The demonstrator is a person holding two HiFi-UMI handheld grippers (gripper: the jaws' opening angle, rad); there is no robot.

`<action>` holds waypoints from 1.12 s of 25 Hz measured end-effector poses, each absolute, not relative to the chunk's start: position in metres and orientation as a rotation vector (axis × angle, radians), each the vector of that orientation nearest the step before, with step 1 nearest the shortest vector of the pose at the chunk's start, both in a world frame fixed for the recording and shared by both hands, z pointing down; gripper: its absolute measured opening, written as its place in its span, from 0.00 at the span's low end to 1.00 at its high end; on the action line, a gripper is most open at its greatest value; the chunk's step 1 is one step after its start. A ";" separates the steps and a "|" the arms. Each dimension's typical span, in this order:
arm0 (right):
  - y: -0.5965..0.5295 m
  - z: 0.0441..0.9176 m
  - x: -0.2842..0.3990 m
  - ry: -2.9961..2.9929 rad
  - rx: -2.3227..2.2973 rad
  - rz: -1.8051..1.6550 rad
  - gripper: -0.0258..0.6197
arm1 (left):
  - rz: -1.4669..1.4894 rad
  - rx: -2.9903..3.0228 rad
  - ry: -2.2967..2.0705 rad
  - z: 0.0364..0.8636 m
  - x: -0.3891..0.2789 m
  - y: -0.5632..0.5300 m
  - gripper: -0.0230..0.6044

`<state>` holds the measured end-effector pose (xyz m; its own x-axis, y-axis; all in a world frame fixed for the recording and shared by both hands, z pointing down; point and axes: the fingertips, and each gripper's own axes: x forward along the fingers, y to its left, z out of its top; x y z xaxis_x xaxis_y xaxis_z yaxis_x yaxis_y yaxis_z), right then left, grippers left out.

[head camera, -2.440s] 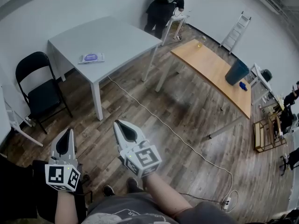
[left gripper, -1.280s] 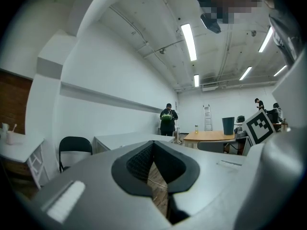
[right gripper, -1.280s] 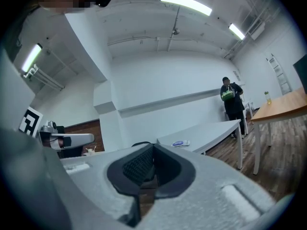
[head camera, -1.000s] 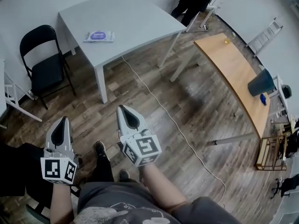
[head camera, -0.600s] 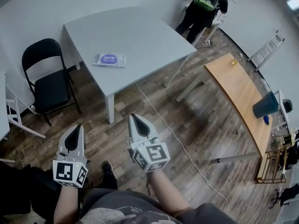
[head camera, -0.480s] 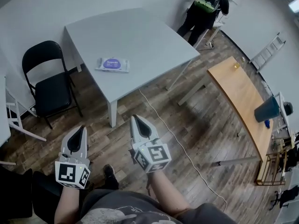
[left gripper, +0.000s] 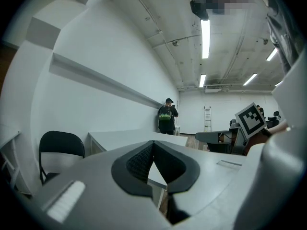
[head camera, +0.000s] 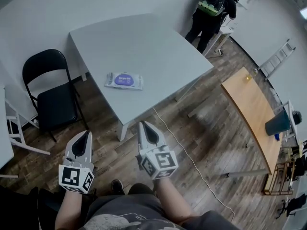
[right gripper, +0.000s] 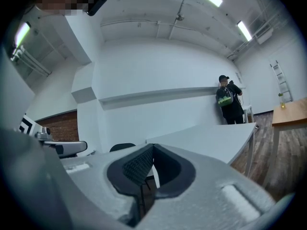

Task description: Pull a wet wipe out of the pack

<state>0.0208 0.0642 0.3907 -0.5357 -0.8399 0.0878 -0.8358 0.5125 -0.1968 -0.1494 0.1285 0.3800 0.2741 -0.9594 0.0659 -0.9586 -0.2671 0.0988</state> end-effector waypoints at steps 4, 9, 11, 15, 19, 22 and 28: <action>0.047 0.396 0.025 2.710 -1.544 -0.354 0.03 | 0.005 2.414 -1.795 0.380 -0.147 0.106 0.07; 0.015 0.405 0.037 2.718 -1.557 -0.347 0.03 | 0.025 2.421 -1.760 0.394 -0.132 0.075 0.07; -0.006 0.412 0.040 2.720 -1.544 -0.373 0.03 | 0.036 2.420 -1.760 0.392 -0.126 0.059 0.07; -0.051 0.420 0.046 2.755 -1.519 -0.376 0.03 | 0.058 2.437 -1.746 0.396 -0.115 0.023 0.07; -0.095 0.422 0.052 2.772 -1.492 -0.403 0.03 | 0.064 2.412 -1.755 0.394 -0.105 -0.020 0.07; -0.120 0.425 0.054 2.800 -1.465 -0.411 0.03 | 0.061 2.396 -1.778 0.397 -0.102 -0.043 0.07; -0.158 0.444 0.053 2.871 -1.435 -0.474 0.03 | 0.104 2.369 -1.846 0.407 -0.102 -0.074 0.07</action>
<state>0.0526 -0.1577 0.4443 -0.6047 -0.7655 0.2196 -0.7955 0.5675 -0.2122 -0.1021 -0.0745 0.4065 0.2464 -0.9593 0.1379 -0.9687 -0.2396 0.0645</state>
